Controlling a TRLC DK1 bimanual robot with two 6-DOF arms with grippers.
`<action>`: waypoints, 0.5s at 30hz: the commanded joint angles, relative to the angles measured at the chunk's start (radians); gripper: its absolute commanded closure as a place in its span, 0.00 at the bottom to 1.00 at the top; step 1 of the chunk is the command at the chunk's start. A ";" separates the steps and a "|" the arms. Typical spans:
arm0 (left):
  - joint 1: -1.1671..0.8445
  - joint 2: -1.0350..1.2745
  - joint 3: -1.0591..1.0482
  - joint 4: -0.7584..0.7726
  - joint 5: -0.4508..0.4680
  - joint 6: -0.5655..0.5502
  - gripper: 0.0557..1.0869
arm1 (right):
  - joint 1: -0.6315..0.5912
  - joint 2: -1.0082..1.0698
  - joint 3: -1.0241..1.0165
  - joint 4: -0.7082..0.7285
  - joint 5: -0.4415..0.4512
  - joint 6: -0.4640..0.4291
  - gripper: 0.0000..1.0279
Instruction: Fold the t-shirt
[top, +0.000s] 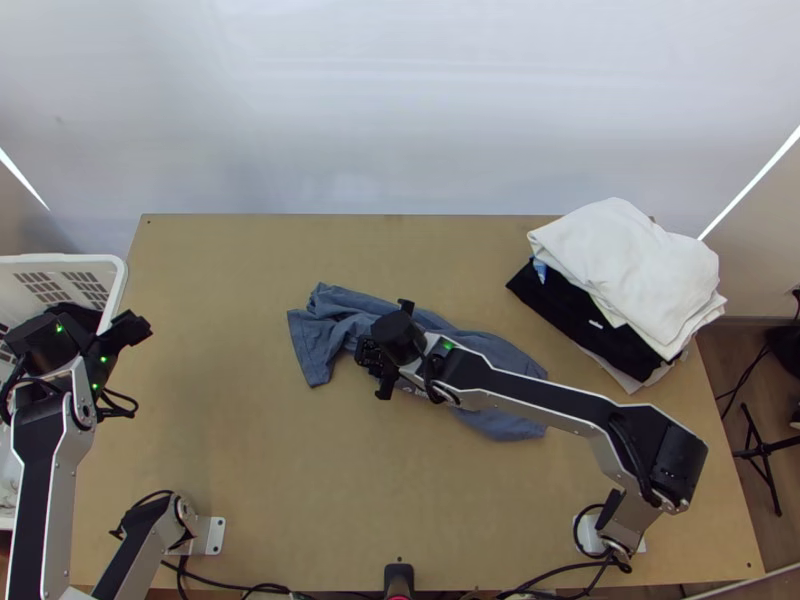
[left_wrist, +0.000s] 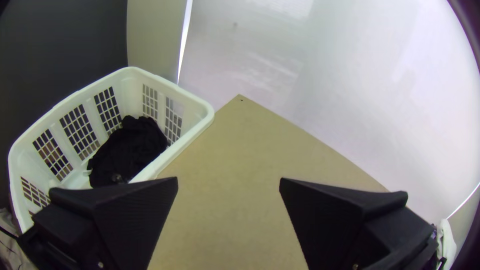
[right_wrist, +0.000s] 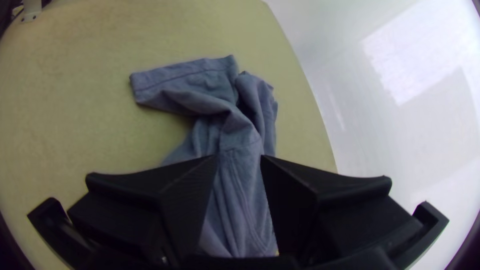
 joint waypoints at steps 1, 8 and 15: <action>0.001 0.006 0.002 0.002 -0.001 0.000 0.04 | 0.010 0.034 -0.002 0.007 -0.001 -0.004 0.58; 0.001 0.006 0.002 0.002 -0.001 0.000 0.04 | 0.015 0.063 0.013 0.017 -0.001 -0.004 0.55; 0.001 0.006 -0.002 0.002 -0.001 0.001 0.04 | 0.004 0.113 0.061 0.017 -0.001 -0.011 0.55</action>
